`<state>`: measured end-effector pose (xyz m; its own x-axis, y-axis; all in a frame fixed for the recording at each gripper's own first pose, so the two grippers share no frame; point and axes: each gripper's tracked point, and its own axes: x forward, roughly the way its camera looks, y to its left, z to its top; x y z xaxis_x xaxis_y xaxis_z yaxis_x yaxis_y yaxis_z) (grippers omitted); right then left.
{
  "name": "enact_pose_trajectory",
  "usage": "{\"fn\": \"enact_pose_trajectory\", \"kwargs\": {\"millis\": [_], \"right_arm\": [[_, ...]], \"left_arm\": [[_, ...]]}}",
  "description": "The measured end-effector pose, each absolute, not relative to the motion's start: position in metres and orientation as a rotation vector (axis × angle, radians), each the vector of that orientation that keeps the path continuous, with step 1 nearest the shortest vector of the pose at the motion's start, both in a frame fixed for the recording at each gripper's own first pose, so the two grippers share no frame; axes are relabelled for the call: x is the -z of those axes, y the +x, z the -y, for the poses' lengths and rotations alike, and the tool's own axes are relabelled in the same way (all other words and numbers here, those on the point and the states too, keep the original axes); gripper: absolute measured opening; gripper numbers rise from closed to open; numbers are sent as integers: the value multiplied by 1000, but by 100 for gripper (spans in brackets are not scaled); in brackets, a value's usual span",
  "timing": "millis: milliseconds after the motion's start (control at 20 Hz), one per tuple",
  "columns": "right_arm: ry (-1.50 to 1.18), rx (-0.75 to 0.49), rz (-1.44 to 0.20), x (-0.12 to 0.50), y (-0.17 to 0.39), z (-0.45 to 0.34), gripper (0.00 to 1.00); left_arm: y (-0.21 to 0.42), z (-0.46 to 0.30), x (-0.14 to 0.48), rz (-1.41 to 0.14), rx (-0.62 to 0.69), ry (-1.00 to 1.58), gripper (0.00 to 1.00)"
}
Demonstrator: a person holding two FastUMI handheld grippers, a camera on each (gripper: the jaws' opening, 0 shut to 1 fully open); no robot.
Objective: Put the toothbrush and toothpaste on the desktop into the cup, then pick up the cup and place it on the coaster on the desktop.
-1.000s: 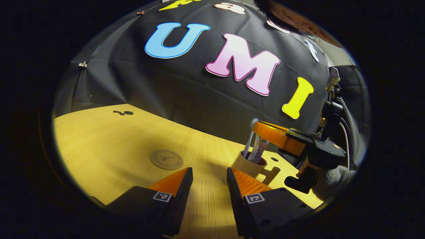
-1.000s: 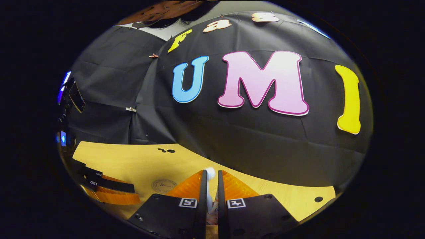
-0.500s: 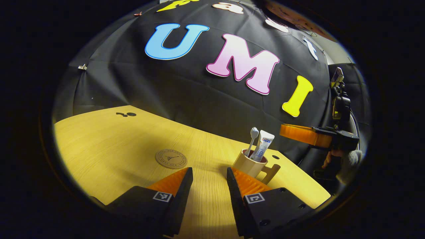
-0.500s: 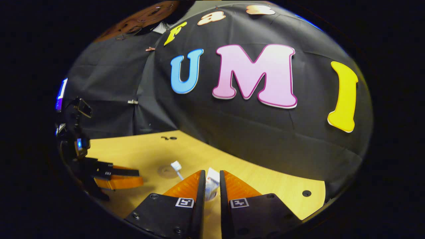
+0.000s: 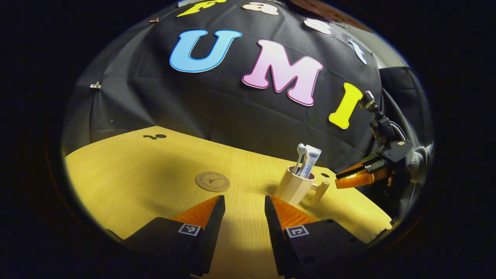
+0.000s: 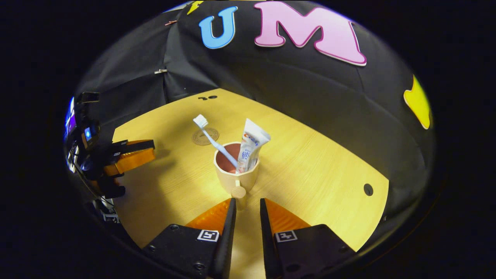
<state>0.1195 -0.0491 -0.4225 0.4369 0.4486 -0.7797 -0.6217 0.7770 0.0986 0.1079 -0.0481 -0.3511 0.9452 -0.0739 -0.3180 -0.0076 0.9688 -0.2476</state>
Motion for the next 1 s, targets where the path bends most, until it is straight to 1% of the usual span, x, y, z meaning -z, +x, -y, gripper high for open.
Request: {"fn": "enact_pose_trajectory", "kwargs": {"millis": [150, 250, 350, 450, 500, 750, 800, 900, 1000], "right_arm": [[-243, -716, -990, 443, 110, 43, 39], [-293, -757, -1014, 456, 108, 35, 39], [-302, -772, -1040, 464, 110, 26, 41], [-323, -772, -1045, 470, 119, 18, 43], [-324, -775, -1052, 474, 121, 14, 46], [-341, -776, -1113, 490, 127, 1, 47], [-342, -778, -1124, 494, 129, -2, 46], [-359, -773, -1145, 499, 131, -4, 49], [-369, -771, -1162, 502, 132, -4, 47]], "left_arm": [[98, 38, 354, -336, 3, -274, 65], [95, 32, 357, -341, -15, -285, 65], [92, 25, 362, -354, -29, -292, 65], [90, 19, 364, -362, -37, -295, 65], [89, 17, 365, -363, -40, -296, 65], [86, 3, 370, -373, -62, -298, 65], [85, 1, 371, -375, -66, -300, 65], [83, -4, 374, -381, -75, -306, 65], [80, -8, 376, -385, -84, -311, 65]]}}
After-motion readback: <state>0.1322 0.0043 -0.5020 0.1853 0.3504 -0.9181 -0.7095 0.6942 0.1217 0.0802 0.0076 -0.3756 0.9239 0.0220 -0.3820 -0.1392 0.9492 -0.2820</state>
